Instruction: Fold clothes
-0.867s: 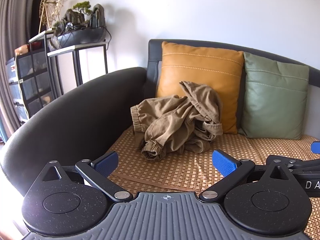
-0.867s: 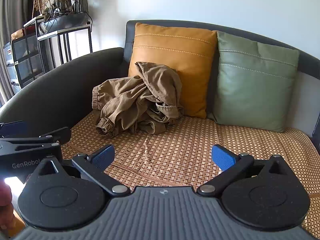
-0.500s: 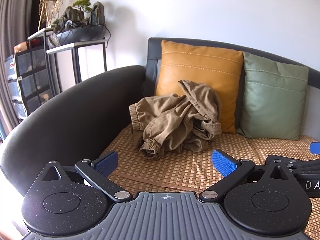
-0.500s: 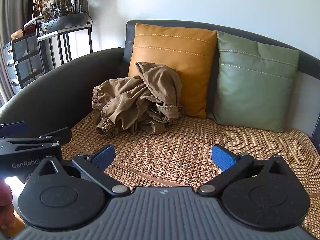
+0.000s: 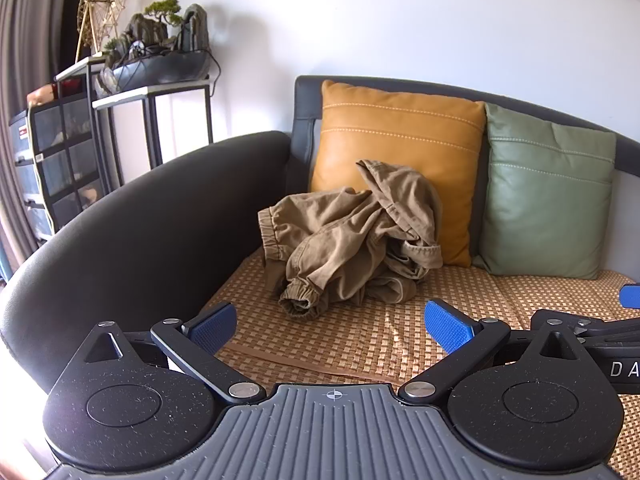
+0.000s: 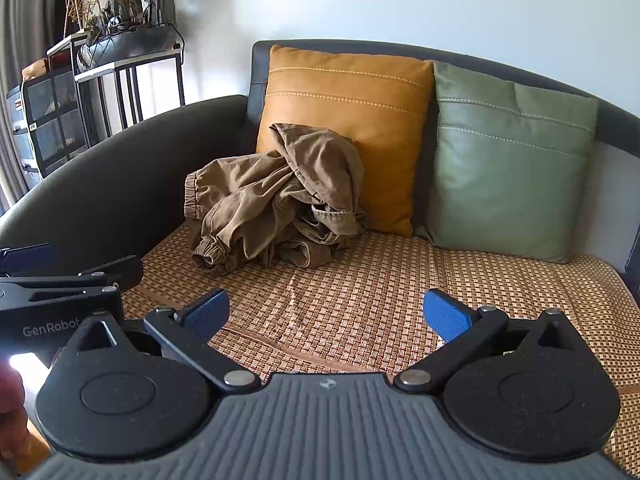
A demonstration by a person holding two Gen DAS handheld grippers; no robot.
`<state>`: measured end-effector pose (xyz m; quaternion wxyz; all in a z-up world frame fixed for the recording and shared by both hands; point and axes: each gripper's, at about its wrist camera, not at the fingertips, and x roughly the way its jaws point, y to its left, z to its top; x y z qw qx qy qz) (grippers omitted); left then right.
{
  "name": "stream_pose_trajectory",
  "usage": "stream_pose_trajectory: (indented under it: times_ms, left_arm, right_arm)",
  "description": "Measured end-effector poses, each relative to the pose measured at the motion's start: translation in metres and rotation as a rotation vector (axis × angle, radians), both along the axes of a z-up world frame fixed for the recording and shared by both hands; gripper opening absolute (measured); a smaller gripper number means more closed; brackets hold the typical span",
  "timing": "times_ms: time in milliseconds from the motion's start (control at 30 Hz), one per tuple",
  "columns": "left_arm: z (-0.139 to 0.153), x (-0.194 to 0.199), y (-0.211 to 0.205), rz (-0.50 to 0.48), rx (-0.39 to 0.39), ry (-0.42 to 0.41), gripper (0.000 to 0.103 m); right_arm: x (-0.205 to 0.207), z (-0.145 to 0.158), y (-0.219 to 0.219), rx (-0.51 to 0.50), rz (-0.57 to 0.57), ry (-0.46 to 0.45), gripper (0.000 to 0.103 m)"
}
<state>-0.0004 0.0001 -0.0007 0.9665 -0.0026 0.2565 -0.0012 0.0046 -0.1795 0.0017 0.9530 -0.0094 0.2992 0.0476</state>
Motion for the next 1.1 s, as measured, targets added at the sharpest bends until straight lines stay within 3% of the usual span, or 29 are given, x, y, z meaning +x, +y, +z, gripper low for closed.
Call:
stream_pose_trajectory:
  times_ms: [1100]
  left_arm:
    - [-0.002,0.0017,-0.001,-0.009,-0.006,0.01,0.103]
  right_arm:
    - [0.0001,-0.0032,-0.0015,-0.01,-0.003,-0.002,0.103]
